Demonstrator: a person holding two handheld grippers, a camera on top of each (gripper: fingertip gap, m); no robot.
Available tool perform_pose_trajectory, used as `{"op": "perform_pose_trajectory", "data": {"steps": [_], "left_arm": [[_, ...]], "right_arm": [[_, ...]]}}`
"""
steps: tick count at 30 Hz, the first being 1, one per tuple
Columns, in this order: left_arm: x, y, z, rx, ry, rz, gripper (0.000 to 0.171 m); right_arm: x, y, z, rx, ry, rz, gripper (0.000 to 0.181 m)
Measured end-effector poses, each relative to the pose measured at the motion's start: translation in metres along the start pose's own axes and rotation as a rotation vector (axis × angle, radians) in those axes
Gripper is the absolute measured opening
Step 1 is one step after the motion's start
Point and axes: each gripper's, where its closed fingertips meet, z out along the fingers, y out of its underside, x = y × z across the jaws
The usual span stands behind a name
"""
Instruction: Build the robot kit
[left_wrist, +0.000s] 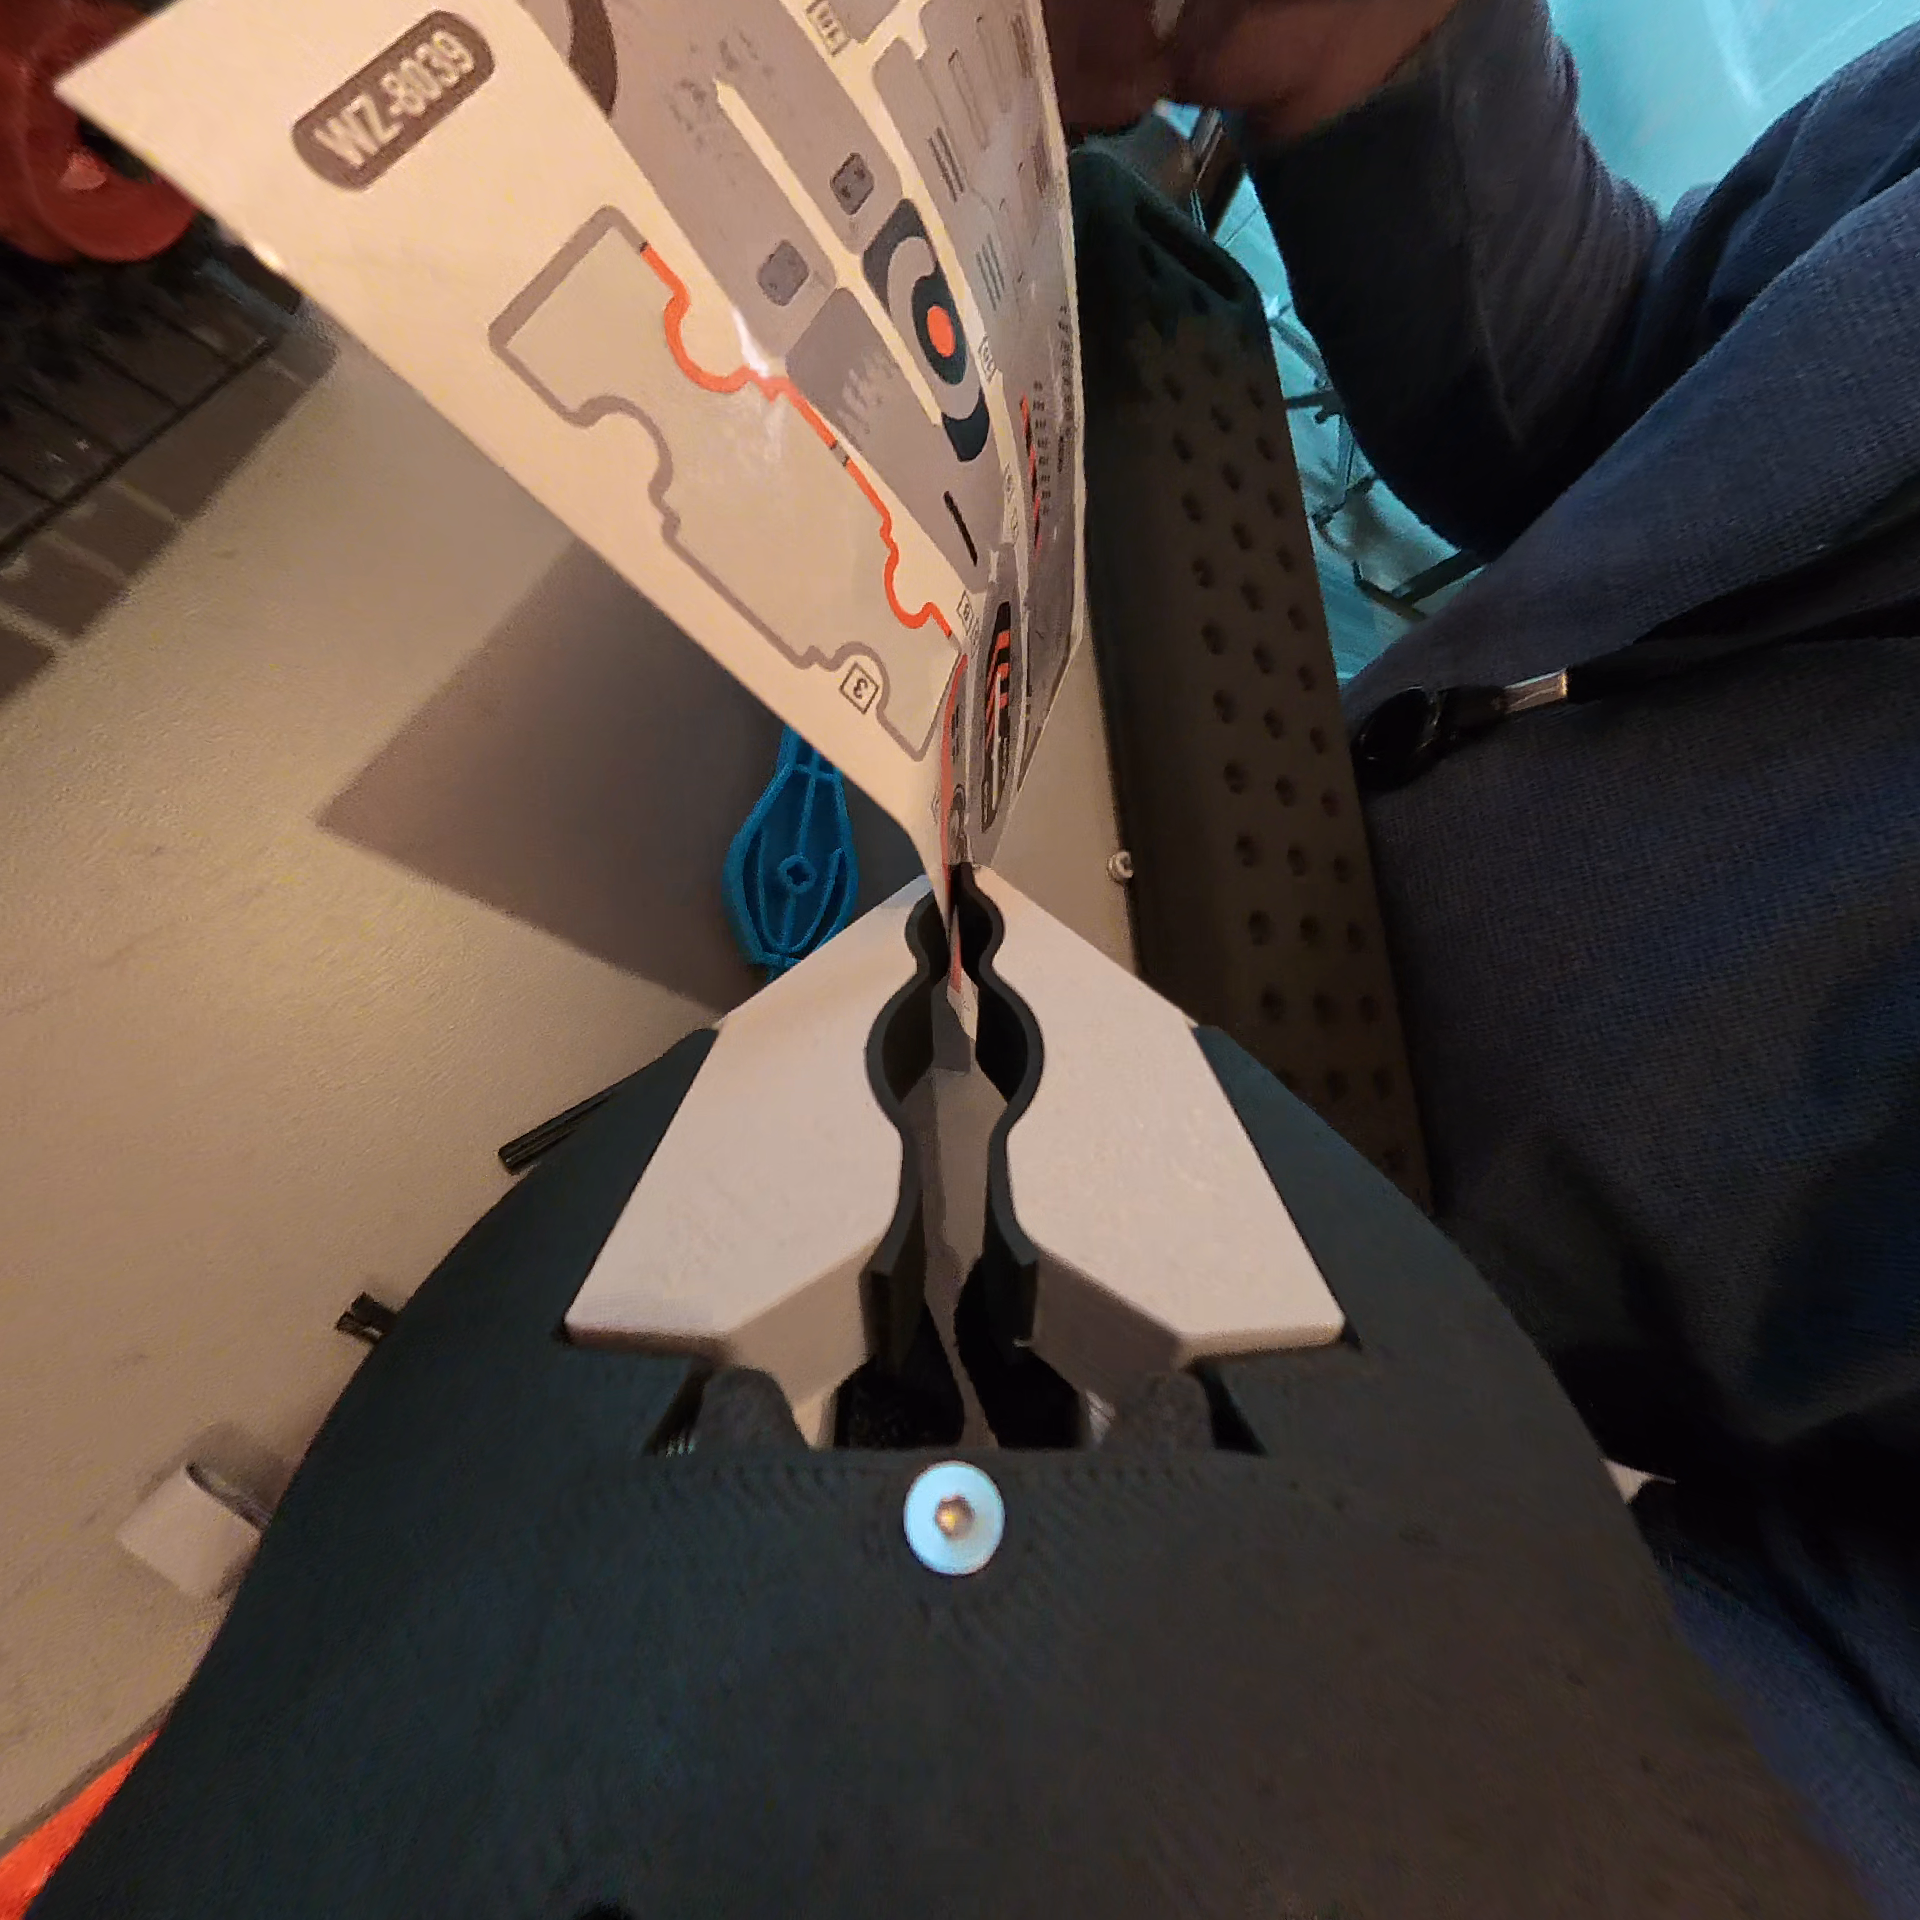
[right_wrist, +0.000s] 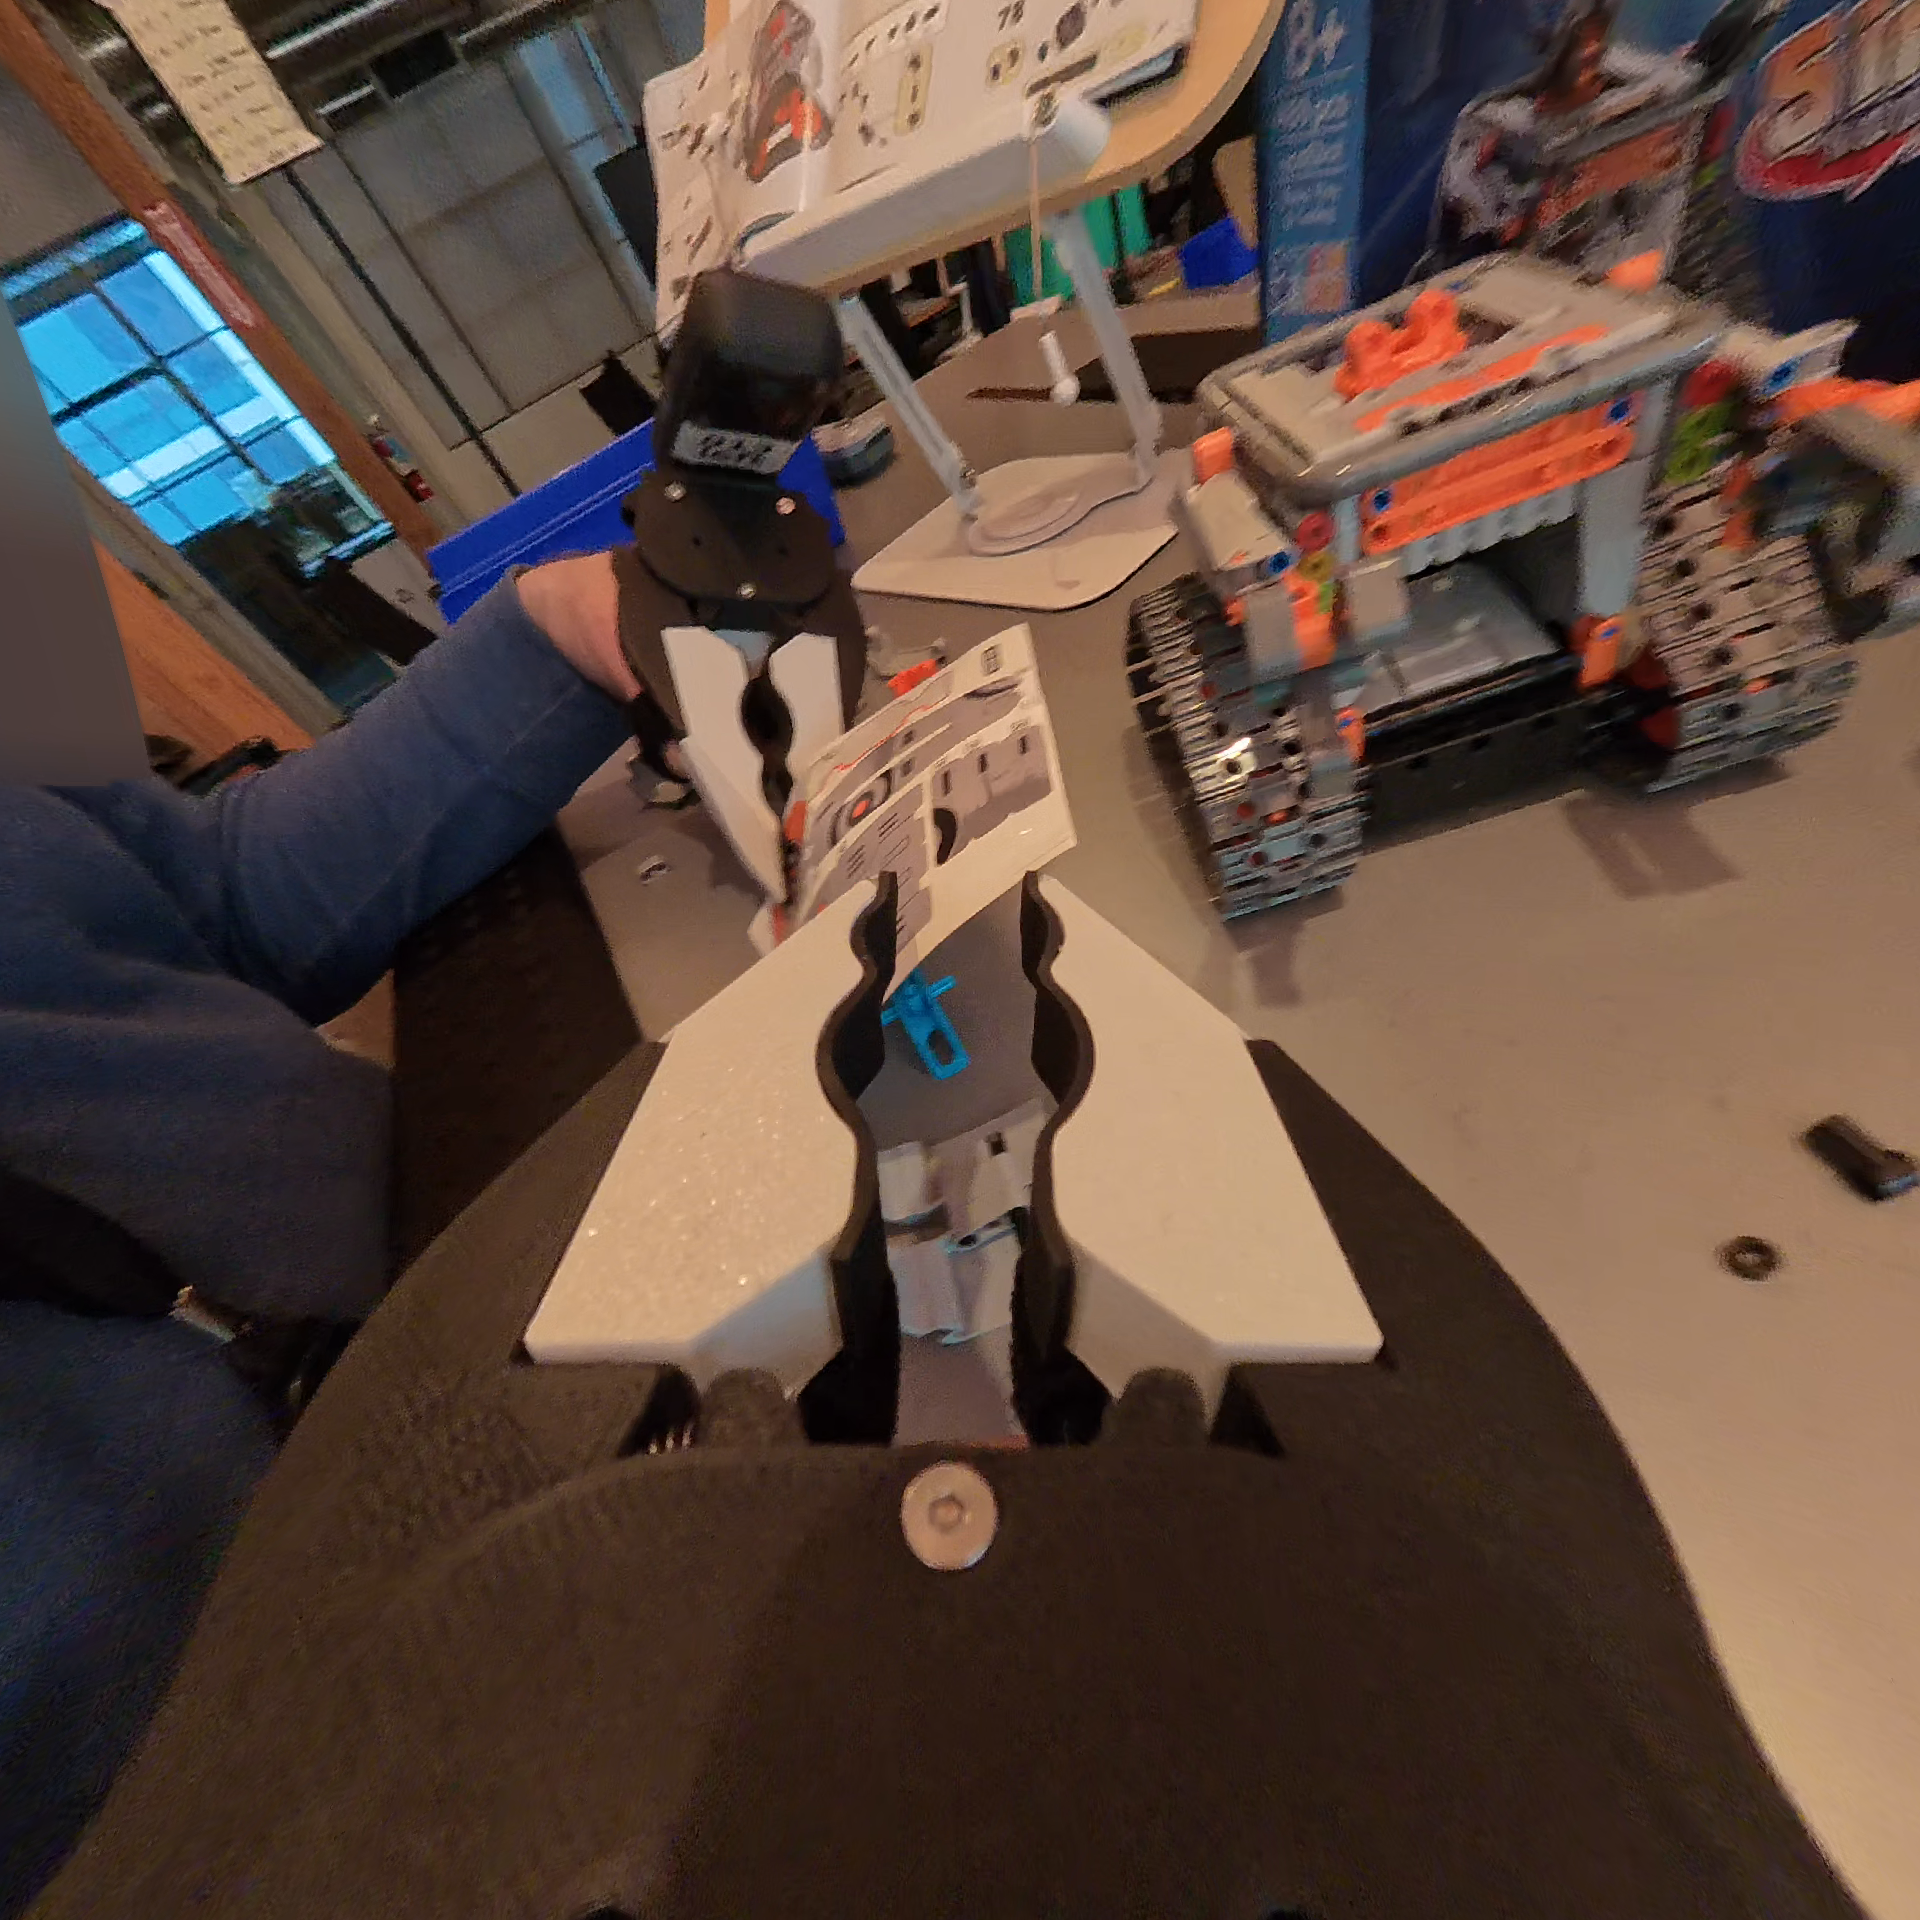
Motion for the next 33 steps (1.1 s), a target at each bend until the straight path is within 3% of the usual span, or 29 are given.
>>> {"op": "perform_pose_trajectory", "data": {"steps": [3,7,12,18,23,33], "left_arm": [[0.000,0.003,0.000,-0.009,-0.001,0.014,0.000],[-0.001,0.003,-0.001,-0.012,-0.009,0.013,0.000],[-0.004,0.005,0.000,-0.024,-0.020,0.007,0.000],[-0.007,0.005,0.000,-0.018,-0.026,-0.001,0.000],[-0.006,0.004,0.000,-0.021,-0.028,0.005,0.000],[-0.007,0.003,0.000,-0.029,-0.046,0.007,0.000]], "right_arm": [[0.021,-0.013,-0.003,0.027,0.097,-0.056,0.024],[0.057,-0.032,-0.007,0.045,0.291,-0.174,0.042],[0.078,-0.037,0.003,-0.018,0.309,-0.231,0.055],[0.084,-0.024,0.028,-0.140,0.263,-0.264,0.042],[0.076,-0.025,0.036,-0.134,0.213,-0.278,0.005],[0.071,-0.028,0.036,-0.125,0.212,-0.282,0.005]]}}
